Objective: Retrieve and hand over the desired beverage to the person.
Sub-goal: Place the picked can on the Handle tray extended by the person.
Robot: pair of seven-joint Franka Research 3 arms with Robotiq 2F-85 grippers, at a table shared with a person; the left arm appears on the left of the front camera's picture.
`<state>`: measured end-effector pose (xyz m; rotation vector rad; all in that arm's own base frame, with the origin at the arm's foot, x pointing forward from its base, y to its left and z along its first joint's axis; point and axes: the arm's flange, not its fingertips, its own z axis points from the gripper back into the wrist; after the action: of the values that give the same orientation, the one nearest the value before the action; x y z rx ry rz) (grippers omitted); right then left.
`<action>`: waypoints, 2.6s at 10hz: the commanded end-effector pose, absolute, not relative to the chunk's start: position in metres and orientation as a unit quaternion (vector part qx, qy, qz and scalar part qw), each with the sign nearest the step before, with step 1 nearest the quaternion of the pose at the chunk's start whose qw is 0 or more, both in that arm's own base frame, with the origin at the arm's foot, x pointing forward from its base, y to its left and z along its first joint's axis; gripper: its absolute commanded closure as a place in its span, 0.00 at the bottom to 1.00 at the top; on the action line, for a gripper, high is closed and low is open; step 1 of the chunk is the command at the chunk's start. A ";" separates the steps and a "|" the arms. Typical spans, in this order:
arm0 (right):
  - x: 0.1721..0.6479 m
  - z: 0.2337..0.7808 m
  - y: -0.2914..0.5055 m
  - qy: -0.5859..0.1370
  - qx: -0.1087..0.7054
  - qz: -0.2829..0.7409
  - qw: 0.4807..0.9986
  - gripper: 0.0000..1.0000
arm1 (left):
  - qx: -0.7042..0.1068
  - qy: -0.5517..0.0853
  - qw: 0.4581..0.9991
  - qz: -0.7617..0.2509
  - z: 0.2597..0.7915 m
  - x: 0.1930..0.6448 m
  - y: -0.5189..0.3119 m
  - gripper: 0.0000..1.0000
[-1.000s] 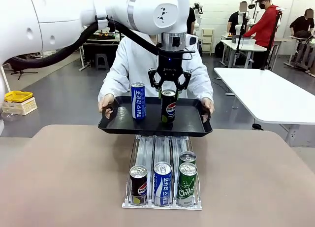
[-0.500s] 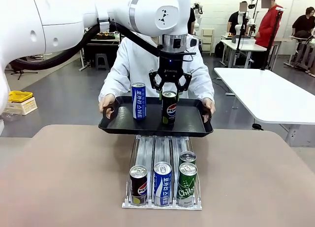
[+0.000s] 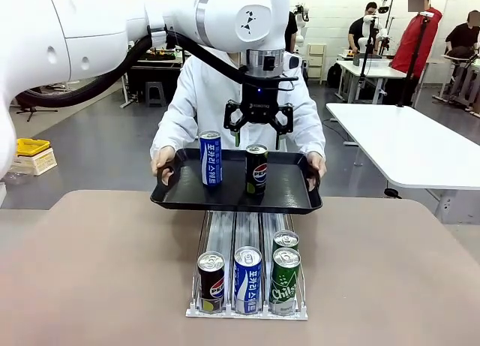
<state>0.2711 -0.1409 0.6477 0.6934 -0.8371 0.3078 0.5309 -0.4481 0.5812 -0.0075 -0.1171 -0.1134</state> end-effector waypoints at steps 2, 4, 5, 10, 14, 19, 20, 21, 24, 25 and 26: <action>0.274 0.648 -0.140 -0.404 0.342 0.152 0.835 0.00 | -0.006 -0.047 0.997 -0.059 0.590 0.536 -0.456 0.00; 0.274 0.648 -0.140 -0.404 0.342 0.152 0.835 0.00 | -0.015 -0.040 0.997 -0.069 0.596 0.529 -0.456 0.00; 0.274 0.648 -0.140 -0.404 0.342 0.152 0.835 0.00 | -0.016 -0.035 0.997 -0.074 0.613 0.511 -0.452 0.00; 0.274 0.648 -0.140 -0.404 0.342 0.152 0.835 0.00 | -0.016 -0.099 0.970 -0.220 0.656 0.373 -0.356 0.00; 0.274 0.648 -0.140 -0.404 0.342 0.152 0.835 0.00 | -0.089 -0.130 0.947 -0.281 0.658 0.344 -0.268 0.00; 0.274 0.648 -0.140 -0.404 0.342 0.152 0.835 0.00 | -0.112 -0.116 0.945 -0.286 0.664 0.335 -0.243 0.00; 0.274 0.648 -0.140 -0.404 0.342 0.152 0.835 0.00 | -0.111 -0.098 0.957 -0.251 0.660 0.339 -0.246 0.00; 0.274 0.648 -0.140 -0.404 0.342 0.152 0.835 0.00 | -0.107 -0.125 0.941 -0.294 0.663 0.335 -0.245 0.00; 0.274 0.648 -0.140 -0.404 0.342 0.152 0.835 0.00 | -0.107 -0.125 0.941 -0.294 0.663 0.335 -0.245 0.00; 0.274 0.648 -0.140 -0.404 0.342 0.152 0.835 0.00 | -0.107 -0.125 0.941 -0.294 0.663 0.335 -0.245 0.00; 0.274 0.648 -0.140 -0.404 0.342 0.152 0.835 0.00 | -0.107 -0.125 0.941 -0.294 0.663 0.335 -0.245 0.00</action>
<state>0.2712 -0.1410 0.6476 0.6934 -0.8363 0.3075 0.3349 -0.2465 0.6617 -0.2152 -0.2432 -0.5847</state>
